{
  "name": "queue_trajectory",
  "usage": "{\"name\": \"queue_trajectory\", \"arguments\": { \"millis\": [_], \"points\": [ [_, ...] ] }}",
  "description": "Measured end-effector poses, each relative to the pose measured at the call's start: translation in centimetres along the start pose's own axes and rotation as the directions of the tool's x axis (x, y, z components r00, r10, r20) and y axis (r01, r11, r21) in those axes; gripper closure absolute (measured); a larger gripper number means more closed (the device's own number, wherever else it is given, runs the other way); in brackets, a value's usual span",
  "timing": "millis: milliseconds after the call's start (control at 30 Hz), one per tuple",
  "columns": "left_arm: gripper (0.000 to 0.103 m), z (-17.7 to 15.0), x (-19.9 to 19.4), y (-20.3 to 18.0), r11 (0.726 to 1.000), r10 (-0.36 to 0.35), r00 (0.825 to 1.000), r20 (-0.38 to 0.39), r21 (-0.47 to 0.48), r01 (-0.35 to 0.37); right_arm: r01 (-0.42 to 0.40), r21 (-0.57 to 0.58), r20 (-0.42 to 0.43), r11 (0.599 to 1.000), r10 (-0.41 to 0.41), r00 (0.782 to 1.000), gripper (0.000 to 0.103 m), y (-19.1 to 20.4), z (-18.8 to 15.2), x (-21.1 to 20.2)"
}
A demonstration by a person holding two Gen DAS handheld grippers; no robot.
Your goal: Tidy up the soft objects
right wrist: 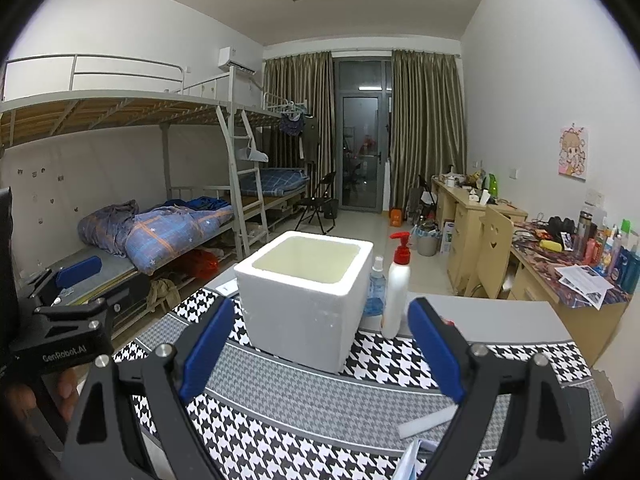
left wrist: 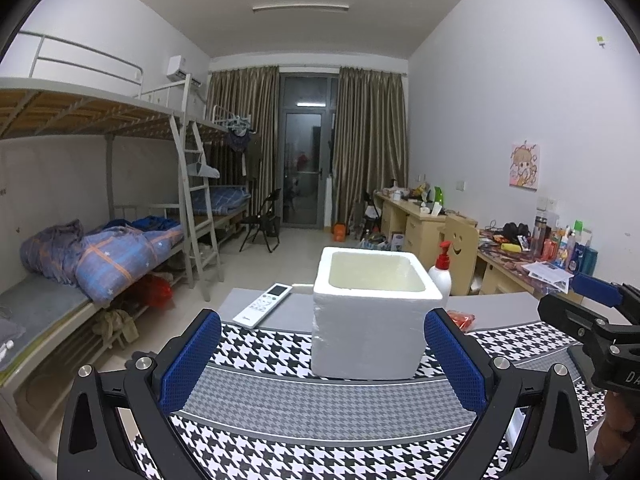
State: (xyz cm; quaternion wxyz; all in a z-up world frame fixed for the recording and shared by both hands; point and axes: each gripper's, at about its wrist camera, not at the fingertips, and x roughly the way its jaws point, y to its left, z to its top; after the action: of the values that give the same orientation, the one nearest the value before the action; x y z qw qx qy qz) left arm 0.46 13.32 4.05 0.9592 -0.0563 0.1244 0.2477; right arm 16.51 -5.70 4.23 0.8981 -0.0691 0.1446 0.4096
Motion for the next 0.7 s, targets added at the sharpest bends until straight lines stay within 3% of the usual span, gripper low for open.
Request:
{"name": "queue_trajectory", "arguments": {
  "millis": [700],
  "points": [
    [0.001, -1.7, -1.5, -2.0, 0.996, -0.089, 0.996, 0.004, 0.013, 0.089, 0.028, 0.042, 0.002, 0.999, -0.029, 1.000, 0.012, -1.3, -3.0, -2.1]
  ]
}}
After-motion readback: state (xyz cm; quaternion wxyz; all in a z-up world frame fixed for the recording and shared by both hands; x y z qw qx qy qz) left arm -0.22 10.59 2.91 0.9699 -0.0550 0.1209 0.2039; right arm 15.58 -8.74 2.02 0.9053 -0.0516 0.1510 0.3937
